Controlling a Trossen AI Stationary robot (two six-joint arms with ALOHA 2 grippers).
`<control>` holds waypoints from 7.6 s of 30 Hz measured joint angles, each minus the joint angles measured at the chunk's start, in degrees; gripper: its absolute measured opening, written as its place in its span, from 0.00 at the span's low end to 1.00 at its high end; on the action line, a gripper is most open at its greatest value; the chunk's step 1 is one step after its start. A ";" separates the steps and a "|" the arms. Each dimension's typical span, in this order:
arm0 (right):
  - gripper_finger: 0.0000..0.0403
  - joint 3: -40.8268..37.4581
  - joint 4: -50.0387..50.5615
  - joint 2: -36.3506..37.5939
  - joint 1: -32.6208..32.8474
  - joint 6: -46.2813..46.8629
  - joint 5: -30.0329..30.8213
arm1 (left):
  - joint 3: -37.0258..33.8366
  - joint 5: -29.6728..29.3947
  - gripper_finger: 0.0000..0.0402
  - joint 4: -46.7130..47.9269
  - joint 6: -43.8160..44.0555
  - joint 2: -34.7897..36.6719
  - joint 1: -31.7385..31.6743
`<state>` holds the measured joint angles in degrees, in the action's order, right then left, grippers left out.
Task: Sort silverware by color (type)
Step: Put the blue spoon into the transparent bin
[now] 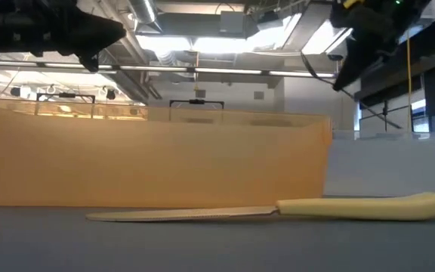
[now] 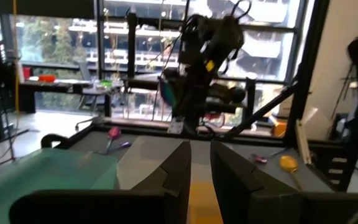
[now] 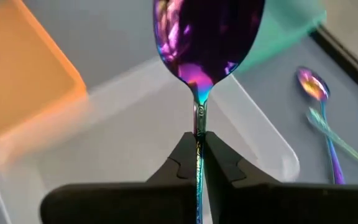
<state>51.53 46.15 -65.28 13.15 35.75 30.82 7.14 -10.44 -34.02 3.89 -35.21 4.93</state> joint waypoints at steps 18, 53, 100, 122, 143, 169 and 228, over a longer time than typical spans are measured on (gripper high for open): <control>0.00 0.00 -5.77 -11.32 -0.04 -2.73 -3.49 | 3.15 -0.85 0.14 -1.13 -1.47 -9.50 -0.02; 0.31 0.02 -2.25 -24.31 -0.09 -3.26 -4.86 | 8.58 -2.08 0.14 -4.51 -4.42 -11.08 -0.31; 0.47 0.04 5.33 -5.06 -45.16 -33.37 -9.45 | 9.46 -4.07 0.14 1.49 -2.50 -18.09 -1.07; 0.47 0.02 -1.46 -25.50 -63.21 -51.57 -12.45 | 9.46 -4.08 0.14 1.44 -2.52 -18.09 -1.07; 0.43 0.17 -9.71 -32.28 -63.10 -62.09 -14.21 | 9.46 -5.13 0.14 1.44 -2.54 -18.09 -1.06; 0.00 -0.09 -9.77 -29.28 -62.99 -65.68 -14.44 | 9.44 -5.17 0.14 1.42 -3.02 -18.07 -1.07; 0.00 -0.64 -4.53 -0.86 -11.84 -20.66 -18.35 | 9.44 -3.42 0.14 0.96 -2.49 -18.07 -1.01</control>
<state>50.89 41.62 -66.14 1.31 15.09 12.47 16.58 -13.86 -33.06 1.39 -53.28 3.92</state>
